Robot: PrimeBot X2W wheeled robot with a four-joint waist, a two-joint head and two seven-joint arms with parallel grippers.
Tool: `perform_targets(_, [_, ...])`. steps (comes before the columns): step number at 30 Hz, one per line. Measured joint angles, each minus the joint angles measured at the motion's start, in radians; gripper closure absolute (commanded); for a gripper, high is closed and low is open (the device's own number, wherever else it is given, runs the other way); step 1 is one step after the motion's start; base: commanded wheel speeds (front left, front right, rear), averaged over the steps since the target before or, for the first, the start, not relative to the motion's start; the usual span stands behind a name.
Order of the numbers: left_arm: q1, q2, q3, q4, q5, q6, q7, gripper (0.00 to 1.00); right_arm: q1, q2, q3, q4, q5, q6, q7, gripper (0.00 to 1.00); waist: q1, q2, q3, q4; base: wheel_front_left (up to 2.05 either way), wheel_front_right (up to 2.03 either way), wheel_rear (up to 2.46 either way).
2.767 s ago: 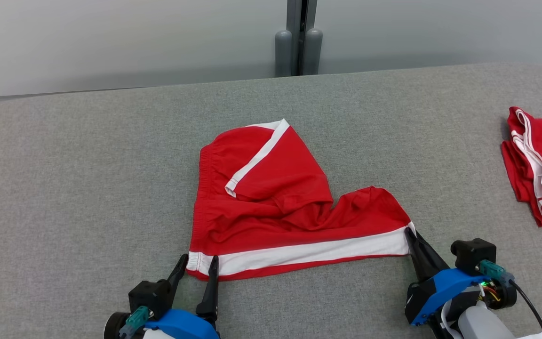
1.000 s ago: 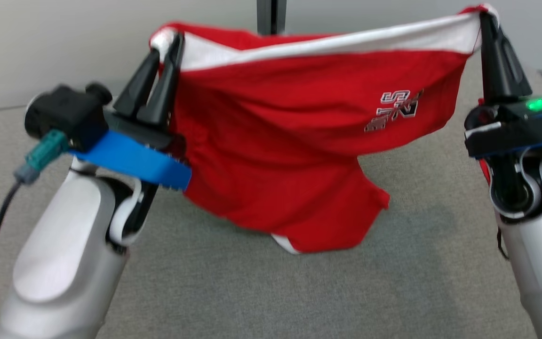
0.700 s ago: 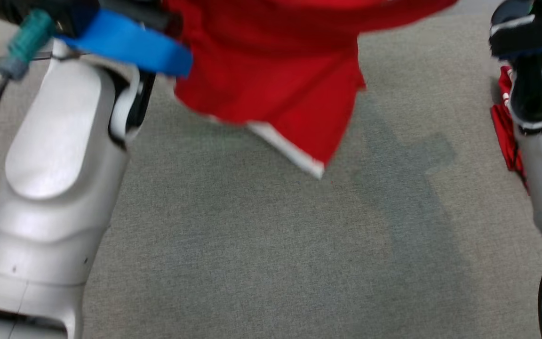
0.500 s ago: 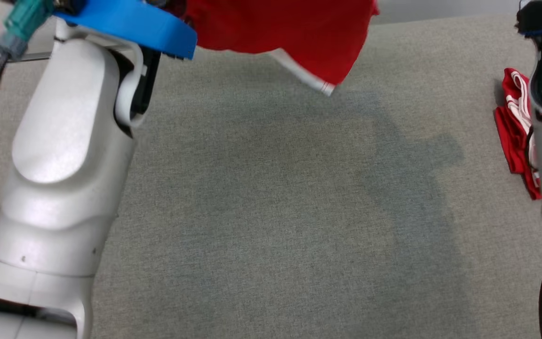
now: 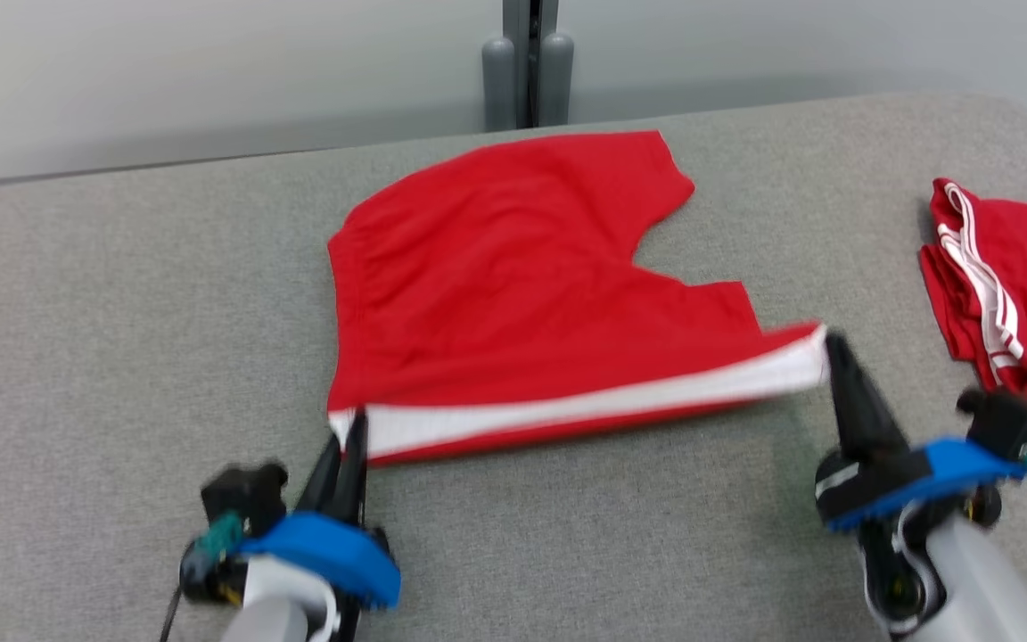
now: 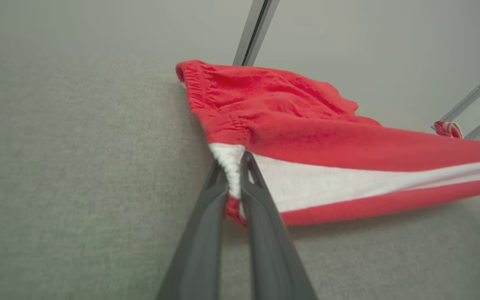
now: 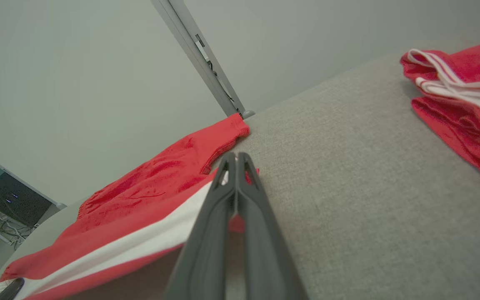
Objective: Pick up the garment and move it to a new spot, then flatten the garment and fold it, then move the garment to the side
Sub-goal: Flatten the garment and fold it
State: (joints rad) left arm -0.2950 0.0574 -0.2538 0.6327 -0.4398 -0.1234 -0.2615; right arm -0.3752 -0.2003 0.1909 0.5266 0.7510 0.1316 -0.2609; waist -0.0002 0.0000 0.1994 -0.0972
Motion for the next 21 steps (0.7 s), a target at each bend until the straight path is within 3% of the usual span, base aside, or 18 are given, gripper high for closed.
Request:
perform_targets(4, [0.14,-0.013,0.046,-0.022,-0.012,-0.001,0.0,1.0,0.132,0.008,0.017,0.003,0.012,0.0,0.0,1.0,0.0,0.0,-0.044,0.013,0.0,0.0,0.0])
perform_targets(12, [0.343,-0.011,0.003,-0.069,-0.018,-0.007,0.0,1.0,0.352,-0.002,0.033,-0.04,0.028,0.0,0.0,1.0,-0.0002,0.0,-0.157,0.031,0.0,0.0,0.0])
perform_targets(21, [0.42,-0.01,-0.056,-0.171,0.004,-0.007,0.0,1.0,0.433,-0.021,0.012,-0.133,0.031,-0.001,-0.001,1.0,0.0,0.0,-0.183,0.03,0.0,0.0,0.0])
